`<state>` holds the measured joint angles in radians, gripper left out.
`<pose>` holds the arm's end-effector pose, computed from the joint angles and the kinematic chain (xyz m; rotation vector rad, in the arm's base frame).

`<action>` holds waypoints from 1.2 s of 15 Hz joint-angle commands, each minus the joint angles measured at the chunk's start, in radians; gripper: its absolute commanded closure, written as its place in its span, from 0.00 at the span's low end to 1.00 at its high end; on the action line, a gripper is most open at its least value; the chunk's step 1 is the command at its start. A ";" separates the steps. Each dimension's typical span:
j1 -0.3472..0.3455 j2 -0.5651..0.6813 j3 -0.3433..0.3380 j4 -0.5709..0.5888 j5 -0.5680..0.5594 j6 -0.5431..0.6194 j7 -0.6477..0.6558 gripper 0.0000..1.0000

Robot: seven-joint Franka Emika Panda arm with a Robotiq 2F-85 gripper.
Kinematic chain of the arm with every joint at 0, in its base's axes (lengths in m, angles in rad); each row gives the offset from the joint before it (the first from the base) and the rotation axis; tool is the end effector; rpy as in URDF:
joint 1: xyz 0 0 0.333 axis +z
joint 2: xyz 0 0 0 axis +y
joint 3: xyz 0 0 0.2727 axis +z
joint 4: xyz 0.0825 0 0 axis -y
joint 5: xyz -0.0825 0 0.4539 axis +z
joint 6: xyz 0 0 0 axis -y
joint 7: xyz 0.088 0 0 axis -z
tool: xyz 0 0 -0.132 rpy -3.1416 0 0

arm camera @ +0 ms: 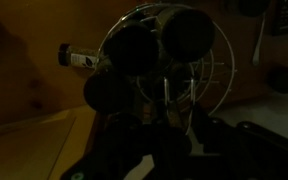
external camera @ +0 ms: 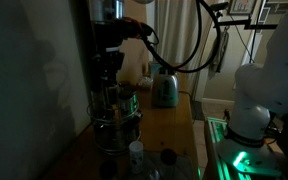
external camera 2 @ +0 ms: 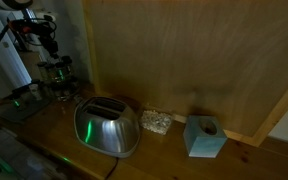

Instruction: Twist around the rack of spices then put the white bottle on the rack

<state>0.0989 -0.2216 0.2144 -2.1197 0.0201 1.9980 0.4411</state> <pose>0.5490 0.1810 0.4238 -3.1216 0.2159 -0.1547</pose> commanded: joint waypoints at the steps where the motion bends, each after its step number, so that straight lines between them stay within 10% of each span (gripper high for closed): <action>1: 0.022 -0.007 -0.007 -0.008 -0.043 0.030 -0.157 0.93; 13: 0.077 -0.003 -0.028 -0.011 -0.039 0.064 -0.704 0.93; 14: 0.068 0.001 -0.026 0.000 -0.030 0.016 -0.642 0.71; 18: 0.071 0.001 -0.031 -0.003 -0.031 0.032 -0.688 0.71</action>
<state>0.1535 -0.2214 0.1978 -2.1245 -0.0063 2.0317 -0.2510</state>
